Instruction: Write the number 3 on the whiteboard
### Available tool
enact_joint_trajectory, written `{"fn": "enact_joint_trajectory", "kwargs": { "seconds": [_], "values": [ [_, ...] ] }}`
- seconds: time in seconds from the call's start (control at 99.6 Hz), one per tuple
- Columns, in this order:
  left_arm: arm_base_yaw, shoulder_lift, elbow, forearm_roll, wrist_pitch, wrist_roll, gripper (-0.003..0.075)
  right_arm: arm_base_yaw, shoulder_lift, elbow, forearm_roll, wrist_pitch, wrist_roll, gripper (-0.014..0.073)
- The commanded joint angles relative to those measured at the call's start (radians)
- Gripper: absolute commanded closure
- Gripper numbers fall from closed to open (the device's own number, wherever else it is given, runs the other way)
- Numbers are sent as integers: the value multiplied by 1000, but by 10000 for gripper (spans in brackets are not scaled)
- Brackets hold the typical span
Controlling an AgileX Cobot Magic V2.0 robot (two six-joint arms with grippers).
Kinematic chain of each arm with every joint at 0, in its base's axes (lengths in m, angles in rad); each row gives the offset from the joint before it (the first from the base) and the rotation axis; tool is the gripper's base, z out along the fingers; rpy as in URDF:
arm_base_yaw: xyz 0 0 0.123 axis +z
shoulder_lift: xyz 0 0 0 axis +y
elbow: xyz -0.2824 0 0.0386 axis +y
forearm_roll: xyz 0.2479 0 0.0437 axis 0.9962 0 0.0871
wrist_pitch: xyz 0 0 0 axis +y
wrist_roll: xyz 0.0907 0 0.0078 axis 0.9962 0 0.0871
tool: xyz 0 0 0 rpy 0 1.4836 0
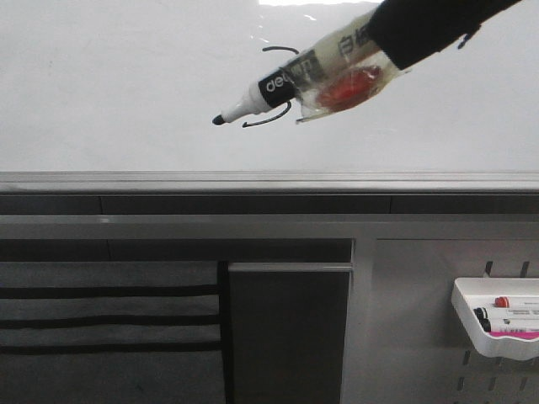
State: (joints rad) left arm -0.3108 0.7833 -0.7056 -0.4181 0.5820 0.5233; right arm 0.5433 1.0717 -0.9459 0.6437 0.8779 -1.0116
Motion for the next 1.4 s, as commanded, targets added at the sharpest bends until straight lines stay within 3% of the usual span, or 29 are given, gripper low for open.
{"fn": "enact_joint_trajectory", "kwargs": {
  "seconds": [0.0, 0.131, 0.281, 0.402, 0.552, 0.813, 1.115, 1.386],
  "values": [
    [4, 0, -28, -27, -61, -7, 333, 1, -21, -25, 36, -39, -80, 576],
    [4, 0, -28, -42, -63, -7, 333, 1, -21, -25, 36, -48, -189, 576],
    [2, 11, -26, -79, -63, 9, 333, 1, -21, -25, 36, -97, -221, 577],
    [-26, 56, -44, -118, -20, 143, 333, 1, -21, -25, 36, -157, -279, 576],
    [-114, 140, -132, -144, 74, 333, 333, 3, -14, -28, 36, -189, -331, 576],
    [-290, 325, -301, -141, 128, 474, 333, 3, -10, -28, 58, -192, -376, 576],
    [-406, 521, -451, -65, 217, 499, 333, 3, -10, -28, 59, -180, -399, 576],
    [-420, 587, -515, -69, 222, 507, 333, 3, -10, -28, 59, -176, -399, 576]
  ]
}}
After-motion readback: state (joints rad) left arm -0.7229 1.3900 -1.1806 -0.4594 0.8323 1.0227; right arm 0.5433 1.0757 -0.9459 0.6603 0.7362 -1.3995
